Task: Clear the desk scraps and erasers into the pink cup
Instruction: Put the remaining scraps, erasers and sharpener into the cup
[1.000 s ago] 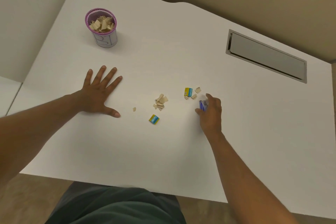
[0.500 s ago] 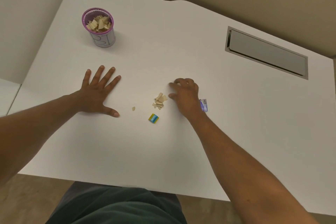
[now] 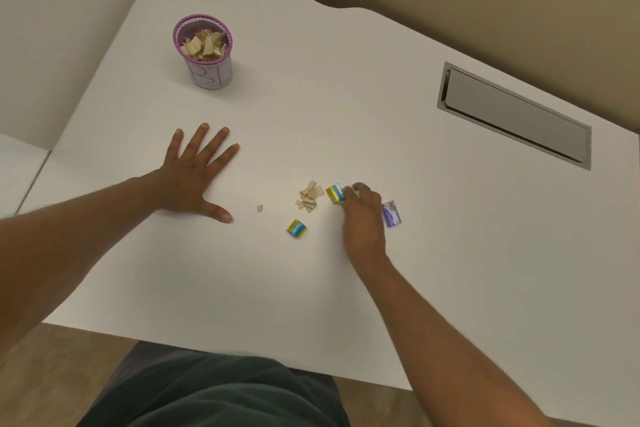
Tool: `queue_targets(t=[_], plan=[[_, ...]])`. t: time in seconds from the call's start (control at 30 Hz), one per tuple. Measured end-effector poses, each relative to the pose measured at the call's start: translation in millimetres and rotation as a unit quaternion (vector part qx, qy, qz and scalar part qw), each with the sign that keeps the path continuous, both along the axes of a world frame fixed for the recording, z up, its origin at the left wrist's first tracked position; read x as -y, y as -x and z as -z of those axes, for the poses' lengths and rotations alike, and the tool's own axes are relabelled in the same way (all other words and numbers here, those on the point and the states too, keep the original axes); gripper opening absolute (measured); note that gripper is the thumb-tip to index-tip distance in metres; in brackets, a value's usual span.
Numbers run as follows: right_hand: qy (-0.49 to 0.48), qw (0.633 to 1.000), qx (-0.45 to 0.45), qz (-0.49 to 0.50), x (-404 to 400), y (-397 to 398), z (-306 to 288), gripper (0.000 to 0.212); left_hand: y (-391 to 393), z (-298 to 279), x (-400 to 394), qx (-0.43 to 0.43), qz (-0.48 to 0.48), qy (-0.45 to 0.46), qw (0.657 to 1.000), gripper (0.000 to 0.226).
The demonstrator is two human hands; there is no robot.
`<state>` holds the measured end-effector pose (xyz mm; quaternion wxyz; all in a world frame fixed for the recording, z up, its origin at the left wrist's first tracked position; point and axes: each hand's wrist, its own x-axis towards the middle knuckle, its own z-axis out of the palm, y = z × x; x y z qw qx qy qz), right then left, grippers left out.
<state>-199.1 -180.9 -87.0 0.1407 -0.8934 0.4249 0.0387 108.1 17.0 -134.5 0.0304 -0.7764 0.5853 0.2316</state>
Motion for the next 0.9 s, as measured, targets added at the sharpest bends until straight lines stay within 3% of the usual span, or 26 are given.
queue_targets(t=[0.17,0.23,0.3,0.47,0.57,0.73,0.8,0.9], plan=[[-0.098,0.991,0.072,-0.055,-26.9,-35.4,-4.2,0.042,-0.1,-1.6,-0.2,-0.004,-0.001,0.01,1.0,0.143],[-0.177,0.975,0.133,-0.013,-25.7,-41.1,-12.3,0.047,0.2,-2.0,0.3,-0.001,0.0,0.007,1.0,0.144],[-0.193,0.967,0.161,0.038,-17.5,-38.3,-16.5,0.054,0.7,-2.9,-0.8,0.003,0.0,0.003,1.0,0.144],[-0.217,0.973,0.074,0.036,-25.4,-50.8,-17.7,0.103,3.2,-7.4,1.1,0.021,0.005,-0.008,1.0,0.146],[-0.176,0.984,0.01,-0.026,-51.1,-77.6,-12.7,0.113,2.5,-7.8,1.7,0.015,0.004,-0.009,1.0,0.145],[-0.051,0.987,-0.074,-0.129,-83.9,-91.4,-8.6,0.072,1.9,-4.4,1.8,0.011,0.011,0.002,1.0,0.145],[-0.024,0.986,-0.038,-0.161,-91.3,-87.2,-9.1,0.05,1.1,-2.8,2.2,0.009,0.009,0.001,1.0,0.146],[-0.065,0.986,0.018,-0.153,-91.1,-78.8,-8.6,0.032,1.0,-1.6,2.2,0.009,0.005,0.0,1.0,0.146]])
